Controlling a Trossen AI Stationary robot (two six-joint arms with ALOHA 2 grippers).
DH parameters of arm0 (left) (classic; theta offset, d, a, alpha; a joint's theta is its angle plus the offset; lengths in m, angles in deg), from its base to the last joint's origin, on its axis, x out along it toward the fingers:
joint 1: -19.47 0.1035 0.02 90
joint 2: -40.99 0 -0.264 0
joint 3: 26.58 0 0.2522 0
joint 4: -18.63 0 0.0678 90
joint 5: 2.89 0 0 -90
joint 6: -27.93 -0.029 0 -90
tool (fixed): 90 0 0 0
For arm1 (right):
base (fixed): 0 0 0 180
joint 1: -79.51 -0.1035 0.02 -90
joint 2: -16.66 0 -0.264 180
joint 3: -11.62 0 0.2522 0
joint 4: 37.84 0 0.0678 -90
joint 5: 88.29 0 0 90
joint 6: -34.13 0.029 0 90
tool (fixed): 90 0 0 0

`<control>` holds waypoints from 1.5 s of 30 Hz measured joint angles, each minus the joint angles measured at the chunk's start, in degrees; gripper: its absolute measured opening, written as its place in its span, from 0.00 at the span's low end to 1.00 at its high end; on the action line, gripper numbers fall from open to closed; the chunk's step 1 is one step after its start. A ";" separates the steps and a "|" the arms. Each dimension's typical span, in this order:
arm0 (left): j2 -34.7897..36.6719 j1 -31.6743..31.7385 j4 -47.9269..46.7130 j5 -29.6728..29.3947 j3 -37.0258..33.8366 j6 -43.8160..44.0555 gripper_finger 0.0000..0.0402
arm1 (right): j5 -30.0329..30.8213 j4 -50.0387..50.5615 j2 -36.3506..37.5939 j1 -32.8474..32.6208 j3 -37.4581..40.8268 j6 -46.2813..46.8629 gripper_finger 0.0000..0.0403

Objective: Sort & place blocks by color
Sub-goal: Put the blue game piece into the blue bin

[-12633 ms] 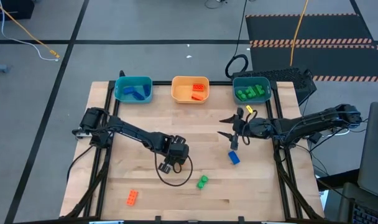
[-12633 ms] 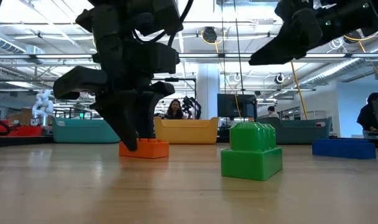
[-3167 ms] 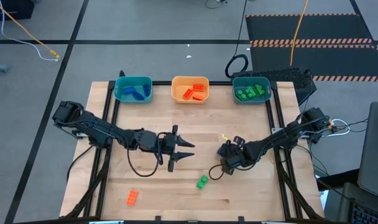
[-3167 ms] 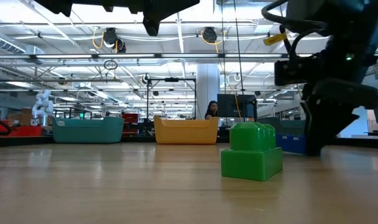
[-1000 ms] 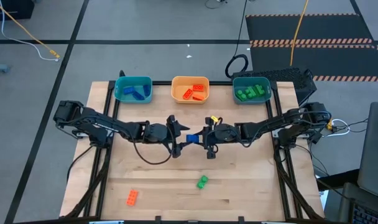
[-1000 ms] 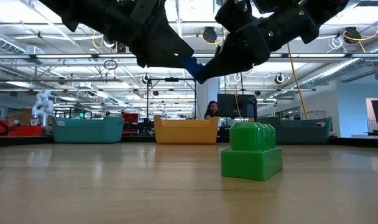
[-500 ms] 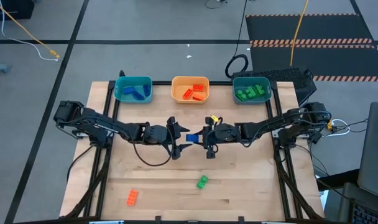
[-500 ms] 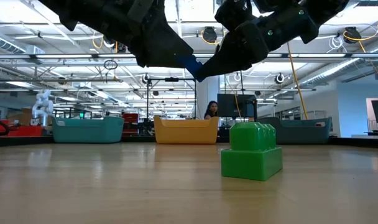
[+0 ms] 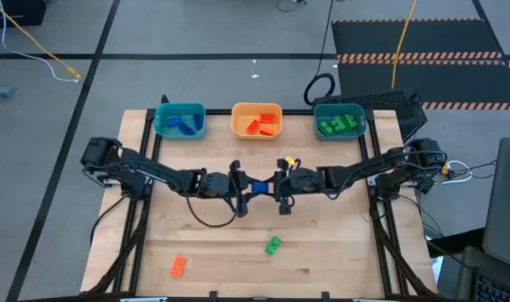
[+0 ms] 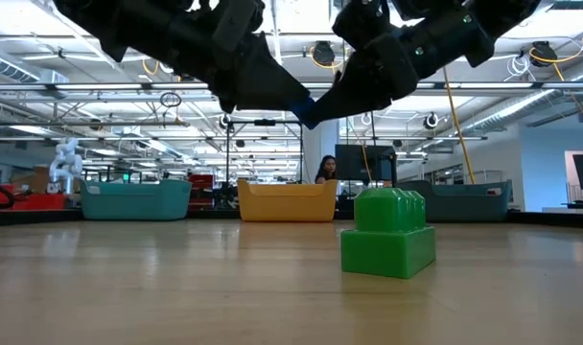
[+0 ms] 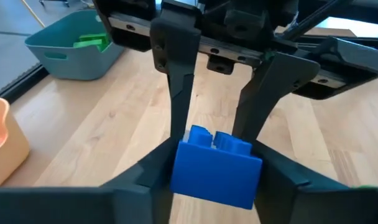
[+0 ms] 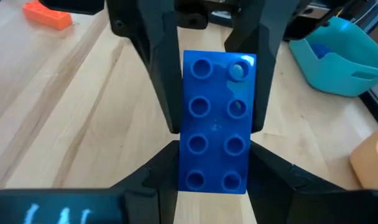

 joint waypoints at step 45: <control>11.21 6.10 -22.29 -6.86 0.00 3.41 0.37 | 11.48 -3.43 0.39 2.01 3.73 -0.38 0.65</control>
